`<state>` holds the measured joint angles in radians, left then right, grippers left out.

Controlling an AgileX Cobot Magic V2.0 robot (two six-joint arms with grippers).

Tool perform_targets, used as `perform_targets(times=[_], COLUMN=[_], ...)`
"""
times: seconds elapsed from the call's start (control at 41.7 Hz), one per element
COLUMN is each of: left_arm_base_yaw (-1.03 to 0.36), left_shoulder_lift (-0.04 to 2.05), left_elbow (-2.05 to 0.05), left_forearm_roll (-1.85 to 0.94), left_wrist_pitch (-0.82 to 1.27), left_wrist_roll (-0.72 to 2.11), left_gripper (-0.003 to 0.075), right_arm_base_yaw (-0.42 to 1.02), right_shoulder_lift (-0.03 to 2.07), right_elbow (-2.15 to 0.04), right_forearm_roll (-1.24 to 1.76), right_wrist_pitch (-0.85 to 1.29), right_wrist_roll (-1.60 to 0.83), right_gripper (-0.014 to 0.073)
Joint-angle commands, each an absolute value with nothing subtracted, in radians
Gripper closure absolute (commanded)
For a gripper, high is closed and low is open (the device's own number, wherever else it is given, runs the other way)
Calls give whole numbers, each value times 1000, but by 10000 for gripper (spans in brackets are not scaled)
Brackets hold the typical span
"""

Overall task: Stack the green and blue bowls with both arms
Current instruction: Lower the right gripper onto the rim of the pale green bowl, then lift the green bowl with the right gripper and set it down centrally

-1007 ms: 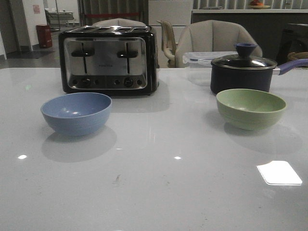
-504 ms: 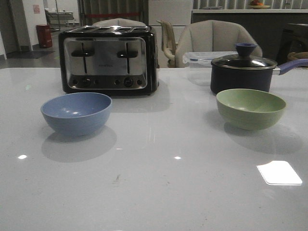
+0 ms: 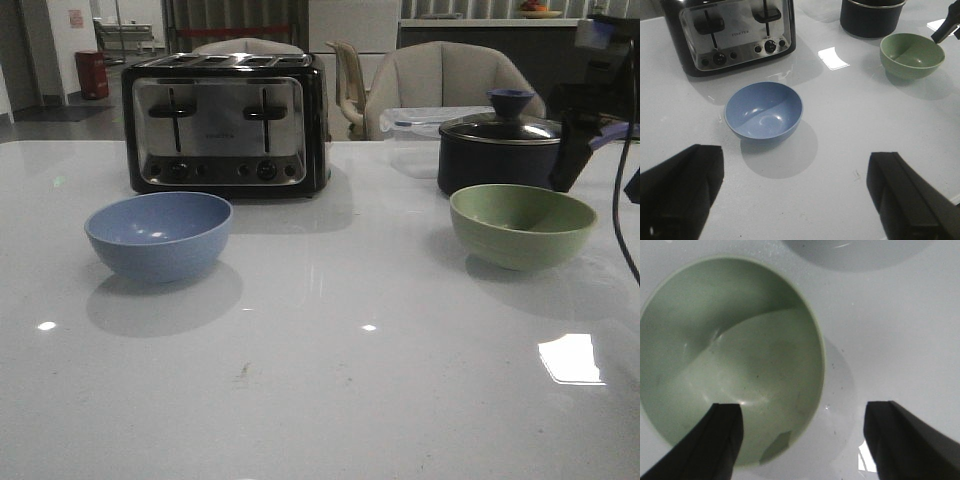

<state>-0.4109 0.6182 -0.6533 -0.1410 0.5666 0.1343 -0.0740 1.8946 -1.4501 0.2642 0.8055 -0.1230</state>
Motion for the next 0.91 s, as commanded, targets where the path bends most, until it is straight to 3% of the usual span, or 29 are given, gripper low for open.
perform_targets(times=[0.0, 0.144, 0.408, 0.696, 0.888], left_arm_base_yaw=[-419, -419, -419, -419, -419], left_shoulder_lift=[621, 621, 621, 621, 621], left_elbow=[-684, -684, -684, -684, -684], left_forearm_roll=[-153, -153, -153, -153, -153], left_wrist_pitch=[485, 485, 485, 485, 485], left_wrist_roll=[137, 137, 137, 137, 137], left_gripper=[85, 85, 85, 85, 85], right_arm_base_yaw=[-80, -80, -80, -80, -62], right_shoulder_lift=[1910, 1979, 2042, 2033, 1942], right_elbow=[-1540, -1607, -1672, -1672, -1655], right_forearm_roll=[279, 279, 278, 271, 272], right_wrist_pitch=[792, 798, 825, 839, 846], right_wrist_roll=[-136, -136, -136, -136, -184], right_gripper=[-6, 20, 297, 517, 550])
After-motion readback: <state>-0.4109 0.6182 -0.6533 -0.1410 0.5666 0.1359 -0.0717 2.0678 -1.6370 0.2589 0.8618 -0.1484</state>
